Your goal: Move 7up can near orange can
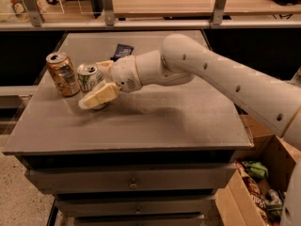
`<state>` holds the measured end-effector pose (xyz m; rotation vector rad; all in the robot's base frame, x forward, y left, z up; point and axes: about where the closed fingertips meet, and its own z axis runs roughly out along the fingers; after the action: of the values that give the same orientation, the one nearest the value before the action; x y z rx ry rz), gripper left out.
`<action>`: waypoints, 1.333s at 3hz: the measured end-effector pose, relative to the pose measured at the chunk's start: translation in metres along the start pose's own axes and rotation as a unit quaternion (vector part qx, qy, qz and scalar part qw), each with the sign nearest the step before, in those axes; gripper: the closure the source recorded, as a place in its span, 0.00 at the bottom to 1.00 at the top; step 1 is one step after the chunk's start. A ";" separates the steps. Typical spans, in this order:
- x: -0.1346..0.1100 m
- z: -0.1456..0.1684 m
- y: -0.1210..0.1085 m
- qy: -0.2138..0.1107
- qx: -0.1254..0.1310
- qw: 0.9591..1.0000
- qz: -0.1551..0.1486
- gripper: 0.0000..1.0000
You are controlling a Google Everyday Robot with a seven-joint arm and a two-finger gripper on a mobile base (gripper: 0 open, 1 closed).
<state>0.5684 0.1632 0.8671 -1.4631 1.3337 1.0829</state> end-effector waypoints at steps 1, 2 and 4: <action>-0.001 -0.005 -0.001 -0.013 0.007 1.000 0.009 0.00; -0.001 -0.011 -0.001 -0.018 0.013 1.000 0.013 0.00; 0.001 -0.068 -0.008 0.023 0.058 0.998 -0.012 0.00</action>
Offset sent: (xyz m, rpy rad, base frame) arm 0.0057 -0.0235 0.0066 0.0477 0.0241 -0.0591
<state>0.5803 0.0975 0.8843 -1.4231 1.3848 0.9452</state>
